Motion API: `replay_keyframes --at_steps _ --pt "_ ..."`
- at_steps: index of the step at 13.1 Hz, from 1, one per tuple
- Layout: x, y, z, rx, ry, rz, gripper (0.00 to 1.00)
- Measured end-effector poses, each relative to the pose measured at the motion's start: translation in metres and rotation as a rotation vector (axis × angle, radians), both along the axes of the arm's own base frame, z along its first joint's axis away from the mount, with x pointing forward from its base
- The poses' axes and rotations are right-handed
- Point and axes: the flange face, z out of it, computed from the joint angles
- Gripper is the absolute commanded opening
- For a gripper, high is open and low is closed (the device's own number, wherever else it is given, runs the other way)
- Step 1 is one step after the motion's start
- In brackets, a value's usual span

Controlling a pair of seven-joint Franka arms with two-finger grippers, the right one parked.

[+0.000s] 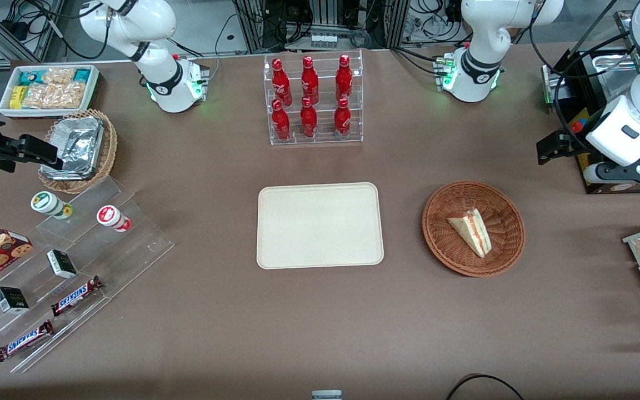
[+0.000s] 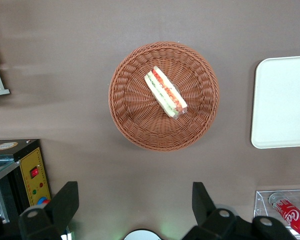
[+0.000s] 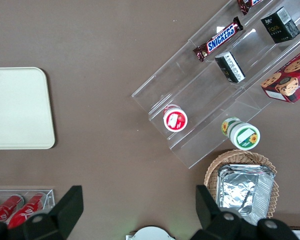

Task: Place sandwich from basket to tray
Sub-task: 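Move the left gripper over the wrapped sandwich in the wicker basket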

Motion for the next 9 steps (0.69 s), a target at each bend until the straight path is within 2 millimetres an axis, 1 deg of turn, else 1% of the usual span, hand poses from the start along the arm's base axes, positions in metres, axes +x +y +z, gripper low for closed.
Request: replay_keyframes --at_steps 4,6,7,9 --pt "0.000 0.000 0.000 0.000 0.001 0.000 1.00" --pt "-0.001 0.000 -0.005 0.001 0.019 0.000 1.00" --pt "-0.002 -0.001 -0.013 0.002 0.038 -0.001 1.00" --pt "-0.003 -0.001 -0.043 0.004 0.092 -0.002 1.00"
